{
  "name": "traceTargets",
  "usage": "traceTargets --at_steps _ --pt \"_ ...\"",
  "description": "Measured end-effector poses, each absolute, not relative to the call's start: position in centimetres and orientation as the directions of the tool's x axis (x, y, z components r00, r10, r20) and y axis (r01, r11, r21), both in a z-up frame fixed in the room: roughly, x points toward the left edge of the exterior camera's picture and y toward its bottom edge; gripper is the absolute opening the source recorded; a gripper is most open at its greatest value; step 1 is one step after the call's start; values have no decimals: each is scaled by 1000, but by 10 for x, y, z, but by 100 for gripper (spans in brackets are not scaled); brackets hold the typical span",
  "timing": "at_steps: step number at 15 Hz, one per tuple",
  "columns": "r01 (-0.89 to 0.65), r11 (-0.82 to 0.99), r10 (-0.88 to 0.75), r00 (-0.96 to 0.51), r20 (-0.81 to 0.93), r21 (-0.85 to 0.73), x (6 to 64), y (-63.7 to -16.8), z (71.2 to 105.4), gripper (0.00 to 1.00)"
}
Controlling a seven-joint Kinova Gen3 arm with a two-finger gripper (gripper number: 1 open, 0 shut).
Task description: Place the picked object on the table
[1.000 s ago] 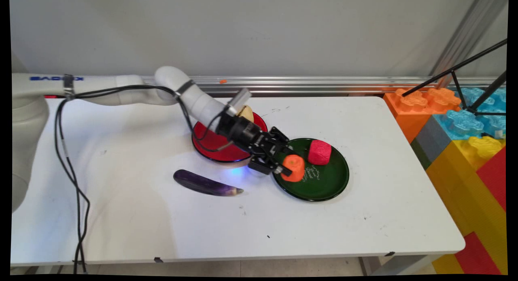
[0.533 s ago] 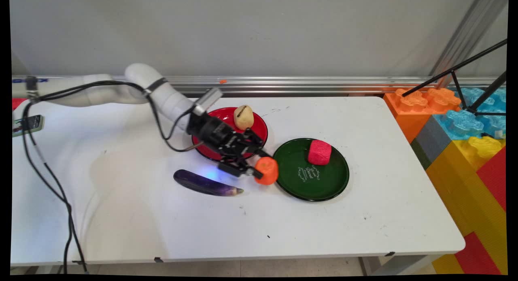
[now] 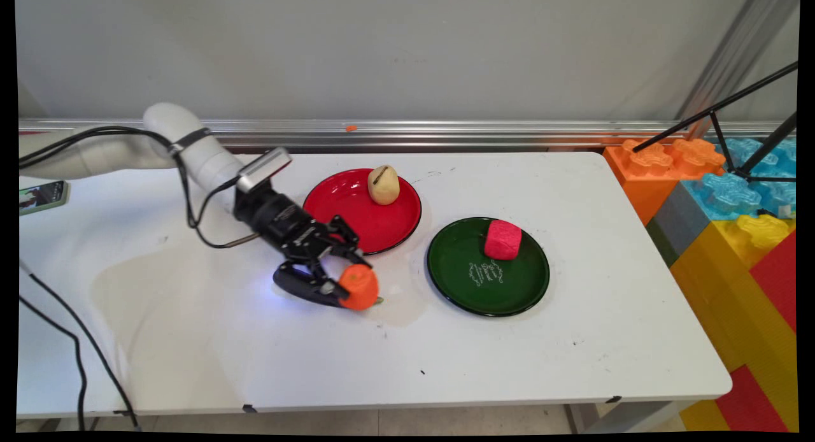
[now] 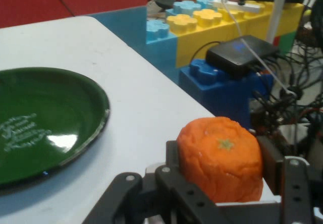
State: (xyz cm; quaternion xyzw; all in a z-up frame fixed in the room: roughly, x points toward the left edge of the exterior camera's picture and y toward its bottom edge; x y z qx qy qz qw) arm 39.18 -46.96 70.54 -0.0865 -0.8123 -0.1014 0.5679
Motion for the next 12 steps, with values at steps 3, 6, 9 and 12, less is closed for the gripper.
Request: traceTargets --at_steps 3,6,9,12 --pt "276 958 27 -349 937 75 411 -459 701 0" --pt "300 950 29 -360 932 86 430 -448 694 0" --pt "316 944 30 -367 930 94 440 -440 688 0" --pt "332 938 31 -374 927 102 446 -433 681 0"
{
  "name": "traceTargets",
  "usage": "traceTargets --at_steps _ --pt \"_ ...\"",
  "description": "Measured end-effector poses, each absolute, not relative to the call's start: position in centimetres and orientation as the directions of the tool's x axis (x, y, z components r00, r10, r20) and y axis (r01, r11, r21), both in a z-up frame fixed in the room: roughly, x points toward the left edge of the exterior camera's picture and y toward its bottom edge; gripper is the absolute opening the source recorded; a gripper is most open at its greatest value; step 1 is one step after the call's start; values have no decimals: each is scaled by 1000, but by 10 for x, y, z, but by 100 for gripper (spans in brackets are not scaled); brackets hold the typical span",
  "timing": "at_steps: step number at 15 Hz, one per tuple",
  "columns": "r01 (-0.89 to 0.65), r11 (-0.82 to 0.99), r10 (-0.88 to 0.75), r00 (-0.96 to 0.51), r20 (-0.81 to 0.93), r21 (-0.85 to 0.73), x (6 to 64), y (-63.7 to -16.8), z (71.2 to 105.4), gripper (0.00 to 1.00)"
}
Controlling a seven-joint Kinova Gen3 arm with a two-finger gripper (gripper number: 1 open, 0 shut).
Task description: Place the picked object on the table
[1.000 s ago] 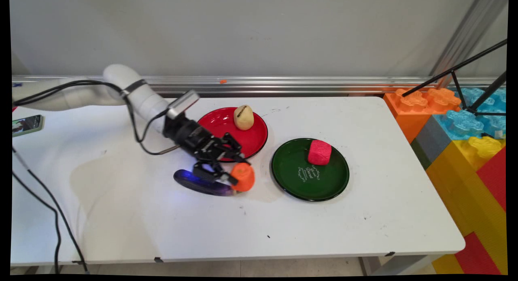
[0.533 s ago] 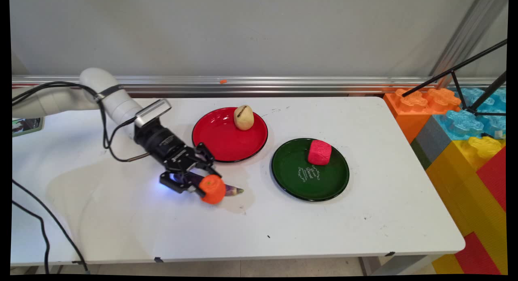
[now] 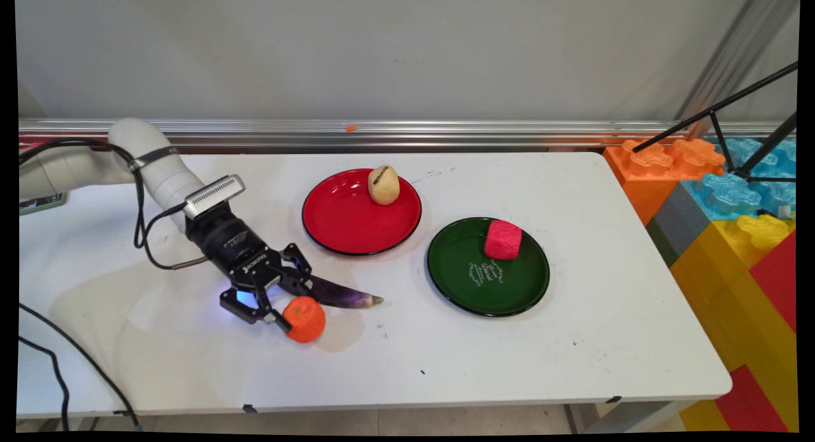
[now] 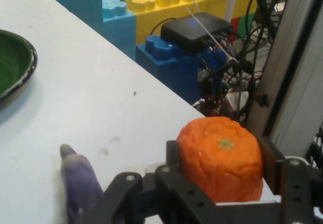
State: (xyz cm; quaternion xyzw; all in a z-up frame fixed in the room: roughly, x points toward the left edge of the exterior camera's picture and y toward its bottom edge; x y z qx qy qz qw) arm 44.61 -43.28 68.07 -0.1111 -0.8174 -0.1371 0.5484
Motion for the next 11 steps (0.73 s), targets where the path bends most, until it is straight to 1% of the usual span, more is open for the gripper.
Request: traceTargets --at_steps 7,8,11 --pt "350 930 38 -391 920 110 454 -425 664 0" --pt "351 930 41 -392 919 108 456 -424 662 100" --pt "344 933 44 -394 918 103 459 -424 658 100"
